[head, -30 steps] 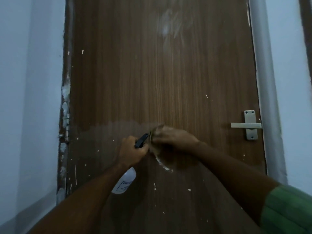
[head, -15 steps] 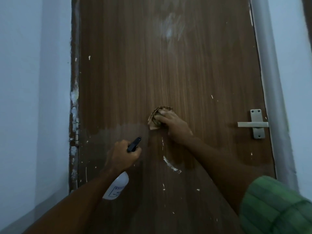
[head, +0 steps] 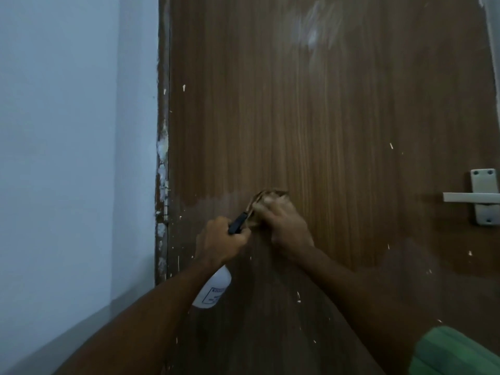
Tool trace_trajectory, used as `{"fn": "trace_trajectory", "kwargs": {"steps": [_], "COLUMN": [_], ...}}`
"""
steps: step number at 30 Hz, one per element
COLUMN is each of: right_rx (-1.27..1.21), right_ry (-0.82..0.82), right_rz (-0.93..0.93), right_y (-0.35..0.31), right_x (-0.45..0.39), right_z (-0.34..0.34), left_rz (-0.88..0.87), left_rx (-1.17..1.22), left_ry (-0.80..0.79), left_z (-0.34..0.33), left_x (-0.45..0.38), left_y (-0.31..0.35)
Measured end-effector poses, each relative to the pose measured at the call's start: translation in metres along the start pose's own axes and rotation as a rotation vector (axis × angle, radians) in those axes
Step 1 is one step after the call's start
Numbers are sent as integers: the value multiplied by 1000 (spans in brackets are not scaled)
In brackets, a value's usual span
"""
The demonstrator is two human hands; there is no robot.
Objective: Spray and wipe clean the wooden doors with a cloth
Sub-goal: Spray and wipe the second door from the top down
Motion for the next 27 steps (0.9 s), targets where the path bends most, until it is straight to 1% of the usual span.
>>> {"fn": "trace_trajectory", "kwargs": {"steps": [2, 3, 4, 5, 6, 8, 9, 10, 11, 12, 13, 14, 15, 16, 17, 18, 20, 21, 22, 23, 24, 26, 27], "right_rx": [86, 156, 212, 232, 225, 136, 81, 33, -9, -28, 1, 82, 170, 218, 210, 163, 73, 59, 49, 33, 16, 55, 105], "right_ry": [-336, -494, -565, -539, -416, -84, 47, 122, 108, 5, -172, -393, -578, -614, -533, -402, -75, 48, 105, 68, -42, -371, -509], "right_rz": [383, 526, 601, 597, 521, 220, 91, 14, -10, 73, 263, 493, 668, 739, 693, 549, 230, 129, 75, 65, 137, 435, 571], "right_y": [-18, -19, -16, -13, -8, 0, 1, -3, -13, -28, -41, -53, -55, -52, -49, -43, -30, -27, -29, -35, -47, -71, -75], "right_x": [9, 8, -1, -15, -29, -54, -57, -54, -49, -42, -33, -21, -14, -18, -33, -51, -78, -82, -81, -77, -71, -55, -51], "right_z": [-18, -21, -18, -14, -7, 10, 11, 5, -2, -14, -30, -42, -48, -45, -39, -32, -17, -15, -19, -27, -37, -53, -55], "left_rz": [-9, -17, -27, -32, -35, -35, -36, -35, -33, -31, -27, -30, -33, -35, -33, -30, -22, -14, -12, -9, -10, -14, -9], "left_rx": [15, 14, 18, 36, 55, 52, 53, 49, 47, 49, 52, 43, 28, 25, 29, 33, 21, 2, -12, -15, -19, -41, -51], "left_ry": [7, 15, 13, 7, 12, 49, 66, 79, 83, 80, 71, 62, 53, 37, 15, 4, 23, 35, 39, 39, 42, 36, 38], "left_z": [5, 8, 11, 14, 17, 25, 28, 31, 32, 33, 33, 34, 34, 34, 35, 36, 44, 47, 51, 54, 57, 61, 64], "left_x": [-3, -4, -6, -8, -9, -13, -14, -15, -15, -14, -14, -13, -13, -13, -12, -12, -13, -13, -13, -13, -12, -9, -8], "left_y": [-2, -3, -5, -8, -9, -13, -15, -18, -19, -22, -24, -27, -29, -31, -32, -33, -36, -38, -40, -41, -43, -45, -47]}}
Point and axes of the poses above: each hand's wrist, its own x-axis away from the middle knuckle, its own z-axis out of the back of the hand, y = z × x, the point moved 4 cm from there along -x, towards the middle knuckle, and after that the axes turned 2 degrees about y, right-handed, at the moved point
